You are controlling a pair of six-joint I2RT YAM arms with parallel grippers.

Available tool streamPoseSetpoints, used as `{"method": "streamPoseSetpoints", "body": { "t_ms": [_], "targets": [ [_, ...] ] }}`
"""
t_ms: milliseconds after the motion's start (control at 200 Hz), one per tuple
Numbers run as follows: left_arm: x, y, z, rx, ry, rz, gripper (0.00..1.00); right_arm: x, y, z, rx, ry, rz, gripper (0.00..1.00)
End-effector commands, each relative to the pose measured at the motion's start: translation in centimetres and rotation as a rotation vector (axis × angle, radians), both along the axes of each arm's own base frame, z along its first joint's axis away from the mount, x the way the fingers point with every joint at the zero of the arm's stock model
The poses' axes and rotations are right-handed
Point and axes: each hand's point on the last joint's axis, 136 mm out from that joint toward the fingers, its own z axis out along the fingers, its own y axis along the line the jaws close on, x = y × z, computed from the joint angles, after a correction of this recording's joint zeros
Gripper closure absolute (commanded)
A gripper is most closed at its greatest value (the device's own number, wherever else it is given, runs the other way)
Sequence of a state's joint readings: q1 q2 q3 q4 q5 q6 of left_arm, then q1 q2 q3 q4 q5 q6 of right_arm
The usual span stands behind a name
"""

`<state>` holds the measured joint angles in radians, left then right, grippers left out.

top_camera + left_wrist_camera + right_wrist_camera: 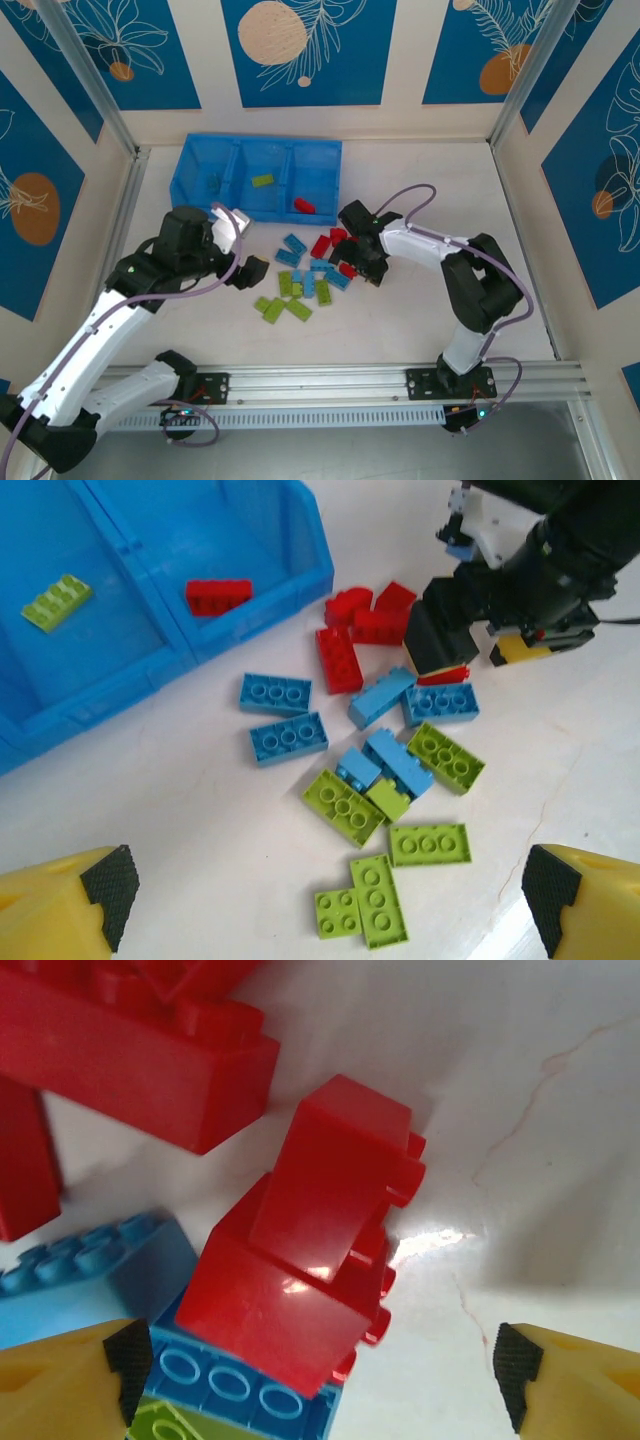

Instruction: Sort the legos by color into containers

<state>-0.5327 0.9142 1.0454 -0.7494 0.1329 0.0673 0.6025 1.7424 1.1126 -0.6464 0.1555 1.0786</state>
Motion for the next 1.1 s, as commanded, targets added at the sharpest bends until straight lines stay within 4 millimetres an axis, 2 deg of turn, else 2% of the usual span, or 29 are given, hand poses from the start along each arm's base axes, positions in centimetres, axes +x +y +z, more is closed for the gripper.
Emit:
{"method": "streamPoseSetpoints", "body": {
  "t_ms": [0, 215, 430, 505, 550, 655, 720, 805, 870, 920, 1005, 1095],
  "targets": [
    [0.2, 0.3, 0.0, 0.036, -0.042, -0.017, 0.0, -0.1, 0.3, -0.5, -0.006, 0.05, -0.09, 0.14],
    [0.1, 0.8, -1.0, 0.05, -0.04, -0.003, 0.0, 0.1, -0.7, -1.5, -0.039, 0.04, -0.124, 0.33],
    [0.2, 0.8, -1.3, 0.055, -0.036, 0.002, 0.0, 0.0, -1.6, -0.5, -0.056, -0.028, -0.12, 0.51],
    [0.2, 0.9, -1.2, 0.057, -0.039, 0.006, 0.0, -0.1, -1.8, 1.1, -0.071, -0.08, -0.094, 0.56],
    [0.2, 1.0, -1.2, 0.057, -0.044, 0.013, 0.0, 0.0, -1.5, 2.8, -0.084, -0.146, -0.053, 0.6],
    [0.4, 1.5, -0.8, 0.057, -0.071, 0.039, 0.0, 0.3, -0.8, 8.1, -0.149, -0.358, 0.051, 0.68],
    [0.5, 1.8, -0.5, 0.054, -0.092, 0.058, 0.0, 0.9, 1.1, 11.3, -0.148, -0.499, 0.148, 0.7],
    [0.8, 2.3, -0.3, 0.056, -0.111, 0.086, 0.0, 2.6, 4.1, 15.2, -0.126, -0.663, 0.292, 0.74],
    [1.0, 2.7, -0.3, 0.062, -0.117, 0.109, 0.0, 4.1, 7.3, 17.4, -0.101, -0.777, 0.454, 0.74],
    [1.2, 2.9, -0.5, 0.07, -0.117, 0.122, 0.0, 5.8, 9.1, 18.1, -0.125, -0.842, 0.547, 0.74],
    [1.3, 3.1, -0.5, 0.07, -0.116, 0.132, 0.0, 9.9, 9.6, 17.9, -0.231, -0.838, 0.56, 0.75],
    [1.4, 3.1, -0.5, 0.058, -0.113, 0.133, 0.0, 14.0, 9.5, 16.2, -0.3, -0.763, 0.551, 0.74]
  ]
}}
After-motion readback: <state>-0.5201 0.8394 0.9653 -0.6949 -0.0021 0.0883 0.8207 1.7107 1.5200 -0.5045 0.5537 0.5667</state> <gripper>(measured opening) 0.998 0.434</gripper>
